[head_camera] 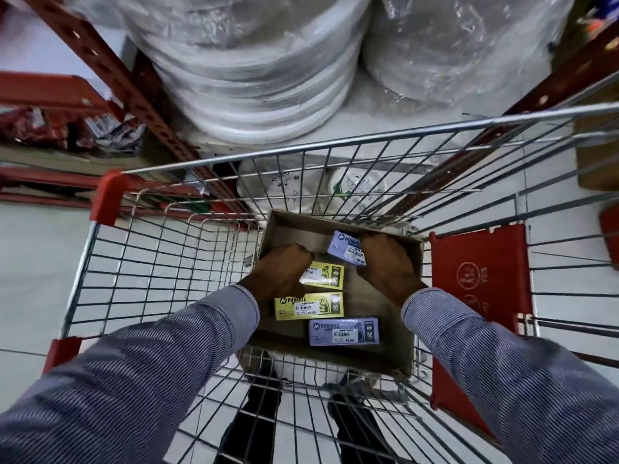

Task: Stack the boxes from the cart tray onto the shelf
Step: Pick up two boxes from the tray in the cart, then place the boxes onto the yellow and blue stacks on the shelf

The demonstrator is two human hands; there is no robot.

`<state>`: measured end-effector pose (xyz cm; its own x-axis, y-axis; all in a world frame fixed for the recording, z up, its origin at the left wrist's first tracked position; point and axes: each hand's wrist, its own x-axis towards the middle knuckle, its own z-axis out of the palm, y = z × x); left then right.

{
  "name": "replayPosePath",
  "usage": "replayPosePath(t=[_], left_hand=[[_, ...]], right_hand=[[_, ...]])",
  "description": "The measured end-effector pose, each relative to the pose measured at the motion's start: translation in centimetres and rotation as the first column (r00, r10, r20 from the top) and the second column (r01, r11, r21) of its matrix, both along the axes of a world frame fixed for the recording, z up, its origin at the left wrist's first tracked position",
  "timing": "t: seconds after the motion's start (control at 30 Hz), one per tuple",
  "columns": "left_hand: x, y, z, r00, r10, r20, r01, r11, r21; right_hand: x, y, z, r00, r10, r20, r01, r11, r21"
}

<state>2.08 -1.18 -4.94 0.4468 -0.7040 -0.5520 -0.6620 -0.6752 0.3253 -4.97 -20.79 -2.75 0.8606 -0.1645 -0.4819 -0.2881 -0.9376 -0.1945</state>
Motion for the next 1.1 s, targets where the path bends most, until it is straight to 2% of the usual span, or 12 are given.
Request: replayPosePath(t=[0.1,0.27,0.4,0.5,0.7,0.9,1.1], left_hand=[[0.2,1.0,3.7,1.0,0.01,0.005,-0.009,0.99,-0.143],[0.9,3.3,14.1,0.998,0.024,0.06,-0.004,0.947,-0.322],[2.5,5.2,23.7,0.976,-0.022,0.216,0.084,0.955,-0.285],[3.6,6.6,30.7,0.952,0.009,0.307,0.098,0.938,-0.332],[3.9,8.2,46.1,0.853,0.107,0.511,0.192,0.846,-0.498],[3.0,8.1,59.0,0.74,0.117,0.662,0.22,0.889,-0.403],[2.6,8.6,67.3,0.604,0.233,0.762,0.233,0.863,-0.449]], right_hand=[[0.3,0.2,3.7,0.999,-0.019,0.042,0.02,1.0,-0.006],[1.0,0.3,13.7,0.985,-0.017,0.17,0.015,1.0,0.009],[1.8,0.3,24.1,0.964,0.001,0.266,-0.012,0.999,0.039],[2.1,0.4,32.4,0.927,0.024,0.375,-0.034,0.999,0.019],[1.6,0.5,48.4,0.806,0.074,0.588,-0.038,0.997,-0.073],[0.1,0.5,60.7,0.681,0.142,0.718,-0.018,0.984,-0.178],[-1.2,-0.3,68.4,0.562,0.197,0.803,0.06,0.959,-0.277]])
